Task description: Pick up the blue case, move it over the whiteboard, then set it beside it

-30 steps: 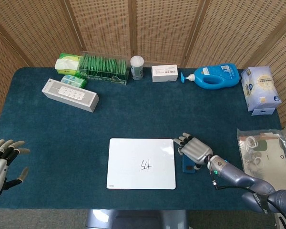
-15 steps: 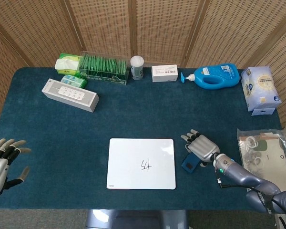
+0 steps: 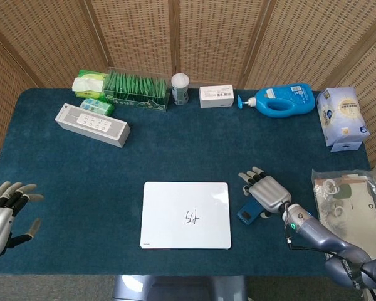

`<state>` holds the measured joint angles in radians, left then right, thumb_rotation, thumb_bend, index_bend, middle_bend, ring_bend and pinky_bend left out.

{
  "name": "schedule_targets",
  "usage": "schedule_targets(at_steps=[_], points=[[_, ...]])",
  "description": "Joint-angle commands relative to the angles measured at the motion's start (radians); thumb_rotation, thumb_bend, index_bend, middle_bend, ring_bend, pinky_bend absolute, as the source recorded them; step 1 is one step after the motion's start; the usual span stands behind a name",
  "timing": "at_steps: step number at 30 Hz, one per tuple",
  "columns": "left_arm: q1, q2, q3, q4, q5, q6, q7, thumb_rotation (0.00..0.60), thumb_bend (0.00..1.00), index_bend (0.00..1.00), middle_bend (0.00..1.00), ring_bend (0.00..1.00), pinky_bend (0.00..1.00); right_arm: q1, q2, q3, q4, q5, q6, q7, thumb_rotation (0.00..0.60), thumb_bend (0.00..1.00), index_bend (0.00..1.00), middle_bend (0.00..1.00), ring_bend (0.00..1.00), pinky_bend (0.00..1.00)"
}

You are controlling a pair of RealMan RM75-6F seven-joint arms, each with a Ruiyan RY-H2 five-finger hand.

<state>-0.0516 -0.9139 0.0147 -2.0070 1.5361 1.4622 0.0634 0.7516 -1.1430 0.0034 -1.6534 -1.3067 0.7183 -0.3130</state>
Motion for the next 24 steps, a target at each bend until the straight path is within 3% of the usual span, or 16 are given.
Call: schedule_targets(at_steps=[1, 24], points=[[0.002, 0.002, 0.001, 0.001, 0.0, 0.002, -0.003, 0.6, 0.45, 0.31, 0.22, 0.13, 0.04, -0.015, -0.021, 0.005, 0.016, -0.017, 0.029, 0.023, 0.6, 0.05, 0.32, 0.0, 0.0, 0.02], [0.004, 0.01, 0.008, -0.015, 0.013, 0.004, 0.0, 0.6, 0.46, 0.31, 0.21, 0.13, 0.04, -0.077, -0.066, -0.038, 0.113, -0.126, 0.112, 0.114, 0.6, 0.04, 0.3, 0.0, 0.0, 0.01]])
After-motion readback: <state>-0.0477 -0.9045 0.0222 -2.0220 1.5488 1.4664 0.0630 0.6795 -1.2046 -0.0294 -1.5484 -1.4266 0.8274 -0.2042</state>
